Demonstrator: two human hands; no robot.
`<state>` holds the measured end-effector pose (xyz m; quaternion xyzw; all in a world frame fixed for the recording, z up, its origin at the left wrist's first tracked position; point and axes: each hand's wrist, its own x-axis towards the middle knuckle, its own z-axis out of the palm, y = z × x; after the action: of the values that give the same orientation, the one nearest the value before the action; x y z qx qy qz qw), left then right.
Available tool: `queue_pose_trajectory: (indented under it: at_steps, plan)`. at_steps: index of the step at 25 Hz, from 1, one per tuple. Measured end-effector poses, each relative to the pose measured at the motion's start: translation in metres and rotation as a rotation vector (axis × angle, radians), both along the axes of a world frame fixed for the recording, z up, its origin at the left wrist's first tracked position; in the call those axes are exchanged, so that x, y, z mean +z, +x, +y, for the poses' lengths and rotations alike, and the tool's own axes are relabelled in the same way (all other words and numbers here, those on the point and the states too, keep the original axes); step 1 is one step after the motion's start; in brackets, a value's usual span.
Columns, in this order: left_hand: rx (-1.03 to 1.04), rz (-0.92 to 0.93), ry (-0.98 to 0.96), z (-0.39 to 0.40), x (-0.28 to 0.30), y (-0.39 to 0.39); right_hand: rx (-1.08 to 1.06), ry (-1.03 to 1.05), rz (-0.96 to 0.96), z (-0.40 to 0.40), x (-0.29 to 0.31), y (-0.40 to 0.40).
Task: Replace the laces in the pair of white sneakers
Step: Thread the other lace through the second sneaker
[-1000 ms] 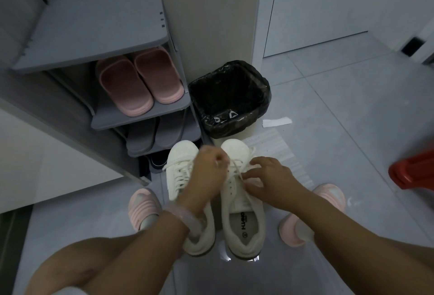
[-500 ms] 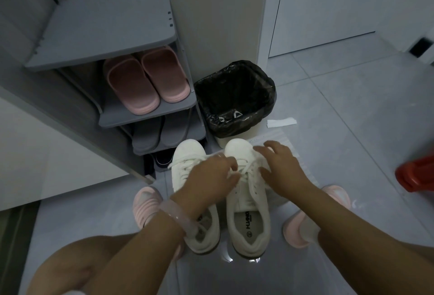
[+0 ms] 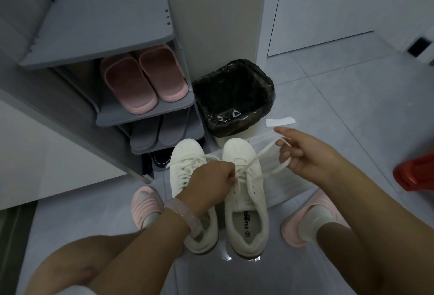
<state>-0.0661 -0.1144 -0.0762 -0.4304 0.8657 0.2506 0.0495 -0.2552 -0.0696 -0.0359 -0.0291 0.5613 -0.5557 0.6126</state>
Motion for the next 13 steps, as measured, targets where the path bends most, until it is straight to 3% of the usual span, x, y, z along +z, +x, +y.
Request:
queue_pose_trajectory:
  at_steps: [7, 9, 11, 13]
  plan:
    - [0.005, -0.041, 0.030, -0.003, -0.004, 0.001, 0.099, -0.083, -0.038, 0.008, 0.007, -0.008]
    - [0.000, -0.040, 0.034, -0.002, -0.004, 0.000, 0.179, -0.097, 0.038, 0.009, 0.005, -0.009]
    - [0.002, -0.013, 0.044, -0.002, -0.002, -0.001, 0.480, -0.026, 0.422, 0.008, 0.003, -0.009]
    - [0.027, 0.031, 0.068, -0.003, 0.001, -0.003, 0.897, 0.080, 1.103, 0.008, -0.008, -0.007]
